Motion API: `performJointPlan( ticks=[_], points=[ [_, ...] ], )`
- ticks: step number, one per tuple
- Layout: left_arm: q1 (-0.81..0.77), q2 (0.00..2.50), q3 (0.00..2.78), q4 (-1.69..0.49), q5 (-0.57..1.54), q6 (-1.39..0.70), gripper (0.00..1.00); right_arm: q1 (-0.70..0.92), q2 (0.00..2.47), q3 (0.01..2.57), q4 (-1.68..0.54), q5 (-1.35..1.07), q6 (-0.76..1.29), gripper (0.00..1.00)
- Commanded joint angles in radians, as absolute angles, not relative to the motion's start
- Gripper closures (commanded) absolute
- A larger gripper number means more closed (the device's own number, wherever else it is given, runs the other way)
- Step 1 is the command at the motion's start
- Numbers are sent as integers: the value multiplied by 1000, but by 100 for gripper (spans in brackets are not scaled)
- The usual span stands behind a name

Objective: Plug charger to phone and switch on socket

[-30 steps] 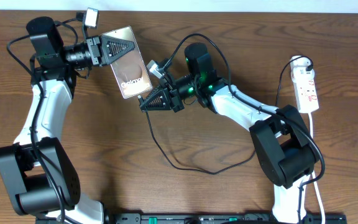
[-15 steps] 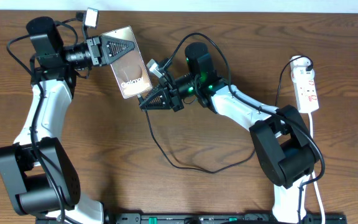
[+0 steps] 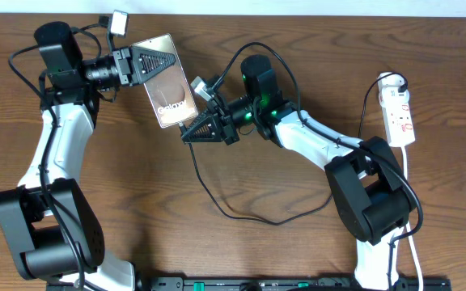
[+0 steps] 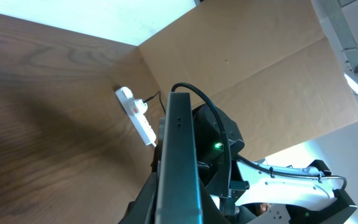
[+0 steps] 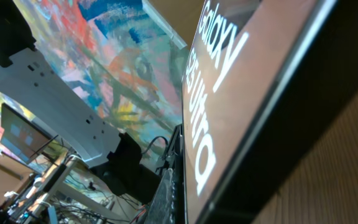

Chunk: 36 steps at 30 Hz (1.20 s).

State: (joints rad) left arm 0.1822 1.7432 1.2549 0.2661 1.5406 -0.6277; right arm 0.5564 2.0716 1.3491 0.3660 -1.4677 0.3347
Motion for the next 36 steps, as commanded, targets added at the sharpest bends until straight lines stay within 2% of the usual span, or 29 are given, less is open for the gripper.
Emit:
performJointPlan(
  ticks=[1,36],
  points=[
    [182,1732,1260,271,1572,-621,92,541,2074,1358,370,-1471,348,99],
    [166,1732,1260,271,1571,-625,93,557,2074,1357,363,-1420,371,99]
  ],
)
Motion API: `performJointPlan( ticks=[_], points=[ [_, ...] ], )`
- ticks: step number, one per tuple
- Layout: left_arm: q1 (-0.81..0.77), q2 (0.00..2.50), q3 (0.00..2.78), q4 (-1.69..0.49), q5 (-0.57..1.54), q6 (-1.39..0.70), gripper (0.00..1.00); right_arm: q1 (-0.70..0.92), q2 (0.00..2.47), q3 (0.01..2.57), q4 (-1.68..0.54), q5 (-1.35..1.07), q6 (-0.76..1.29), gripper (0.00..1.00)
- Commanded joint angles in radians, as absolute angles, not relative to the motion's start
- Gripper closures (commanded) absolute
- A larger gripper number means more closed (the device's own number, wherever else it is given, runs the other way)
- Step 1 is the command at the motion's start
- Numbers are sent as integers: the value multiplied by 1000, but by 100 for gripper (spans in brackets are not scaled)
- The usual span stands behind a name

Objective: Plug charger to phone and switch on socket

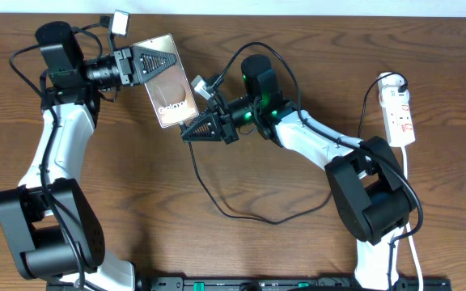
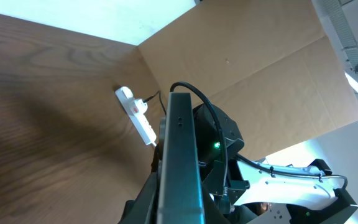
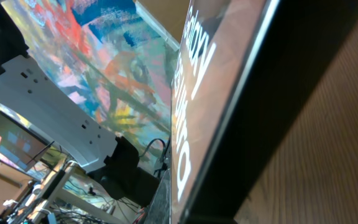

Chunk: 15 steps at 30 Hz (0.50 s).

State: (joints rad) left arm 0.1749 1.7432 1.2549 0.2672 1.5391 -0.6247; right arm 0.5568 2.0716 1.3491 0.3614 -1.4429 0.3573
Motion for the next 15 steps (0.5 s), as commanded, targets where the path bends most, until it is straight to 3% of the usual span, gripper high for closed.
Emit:
performJointPlan(
  ticks=[1,15],
  points=[
    [166,1732,1260,271,1571,-625,93,556,2074,1357,363,-1419,370,99],
    [166,1732,1260,271,1571,-601,92,562,2074,1357,482,-1281,599,99]
  ],
)
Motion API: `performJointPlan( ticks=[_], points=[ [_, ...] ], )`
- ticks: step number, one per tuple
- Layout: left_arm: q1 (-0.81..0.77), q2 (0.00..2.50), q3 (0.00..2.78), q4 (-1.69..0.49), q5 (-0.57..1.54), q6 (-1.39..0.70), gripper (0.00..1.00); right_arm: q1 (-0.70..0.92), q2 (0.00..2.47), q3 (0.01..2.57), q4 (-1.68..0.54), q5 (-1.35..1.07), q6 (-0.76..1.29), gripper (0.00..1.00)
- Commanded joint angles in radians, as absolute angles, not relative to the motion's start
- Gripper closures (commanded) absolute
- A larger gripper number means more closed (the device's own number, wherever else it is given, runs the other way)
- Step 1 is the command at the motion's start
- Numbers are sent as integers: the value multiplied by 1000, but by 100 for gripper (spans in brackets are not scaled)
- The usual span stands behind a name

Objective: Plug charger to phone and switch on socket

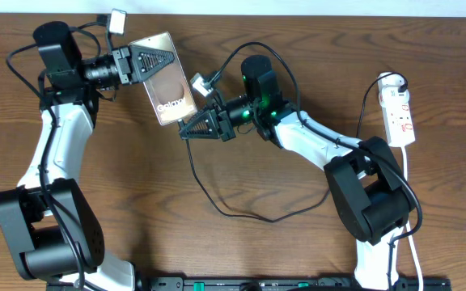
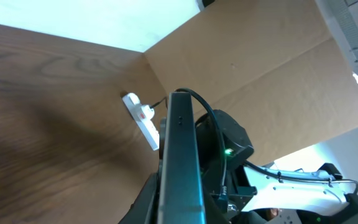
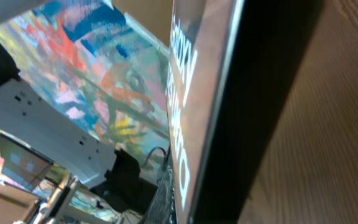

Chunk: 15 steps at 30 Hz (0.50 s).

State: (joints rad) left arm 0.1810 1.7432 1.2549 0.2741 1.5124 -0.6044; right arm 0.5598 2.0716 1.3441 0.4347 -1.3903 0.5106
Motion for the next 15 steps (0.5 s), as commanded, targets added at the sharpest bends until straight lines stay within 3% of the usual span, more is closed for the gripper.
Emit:
performJointPlan(
  ticks=[1,15],
  points=[
    [166,1732,1260,271,1571,-602,93,562,2074,1357,494,-1281,606,99],
    [166,1732,1260,233,1572,-602,93,557,2074,1357,520,-1255,616,99]
  ],
)
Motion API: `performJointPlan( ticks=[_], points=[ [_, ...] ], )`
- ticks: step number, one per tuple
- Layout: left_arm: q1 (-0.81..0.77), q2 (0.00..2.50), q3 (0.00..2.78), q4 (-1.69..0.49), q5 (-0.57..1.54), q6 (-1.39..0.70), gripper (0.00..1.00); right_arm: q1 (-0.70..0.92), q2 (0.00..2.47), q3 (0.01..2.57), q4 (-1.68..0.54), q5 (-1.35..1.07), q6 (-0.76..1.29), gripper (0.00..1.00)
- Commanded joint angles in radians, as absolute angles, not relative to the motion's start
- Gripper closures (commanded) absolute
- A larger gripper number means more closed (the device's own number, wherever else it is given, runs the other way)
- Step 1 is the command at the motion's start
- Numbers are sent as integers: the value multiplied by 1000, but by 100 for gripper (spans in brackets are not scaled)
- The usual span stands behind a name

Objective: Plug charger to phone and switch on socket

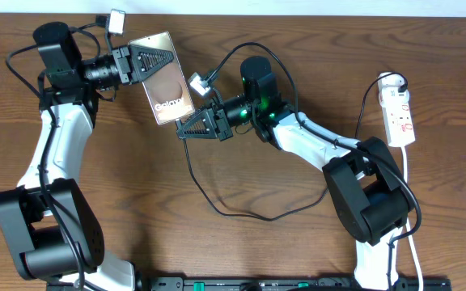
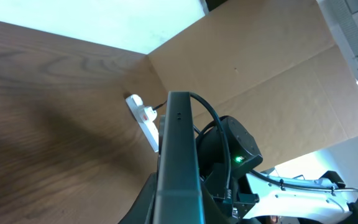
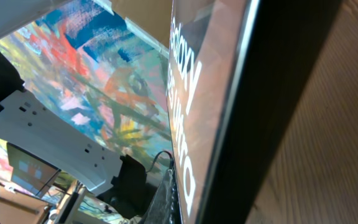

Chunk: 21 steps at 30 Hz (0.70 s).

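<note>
A phone (image 1: 165,81) with a lit "Galaxy" screen is held up off the table, my left gripper (image 1: 158,61) shut on its upper part. In the left wrist view the phone (image 2: 178,143) stands edge-on between the jaws. My right gripper (image 1: 183,129) is at the phone's lower edge, shut on the end of the black charger cable (image 1: 217,198); the plug itself is hidden. The right wrist view is filled by the phone's screen (image 3: 188,106) and dark edge (image 3: 260,124). The white socket strip (image 1: 399,109) lies at the far right with the cable's other end plugged into it.
The black cable loops across the wooden table (image 1: 241,250) in front of the right arm. A white lead runs from the socket strip down the table's right edge. A brown cardboard wall (image 2: 260,74) stands behind the socket strip (image 2: 143,118).
My right gripper has shifted slightly left along the phone's lower edge. The phone has moved a touch up and left in the left gripper.
Throughout, my left gripper held the phone up and my right gripper held the cable end at its lower right corner. The right gripper has crept left under the phone's bottom edge, and the phone has turned more edge-on to the right wrist camera.
</note>
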State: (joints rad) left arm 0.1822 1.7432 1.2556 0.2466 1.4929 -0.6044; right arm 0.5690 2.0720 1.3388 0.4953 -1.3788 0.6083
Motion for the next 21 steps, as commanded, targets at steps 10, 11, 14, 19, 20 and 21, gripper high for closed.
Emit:
performJointPlan(
  ticks=[10,11,14,19,20,21],
  points=[
    [166,1732,1260,233,1572,-597,93,549,2074,1357,524,-1242,617,99],
    [166,1732,1260,233,1572,-595,93,547,2074,1358,524,-1240,617,99],
    [166,1732,1260,232,1572,-585,93,542,2074,1358,525,-1239,617,99],
    [162,1732,1256,226,1572,-567,93,535,2074,1357,525,-1231,617,99],
    [161,1732,1254,226,1572,-562,92,535,2074,1358,525,-1229,617,99],
    [160,1732,1251,225,1572,-552,92,535,2074,1357,526,-1228,617,99]
  ],
)
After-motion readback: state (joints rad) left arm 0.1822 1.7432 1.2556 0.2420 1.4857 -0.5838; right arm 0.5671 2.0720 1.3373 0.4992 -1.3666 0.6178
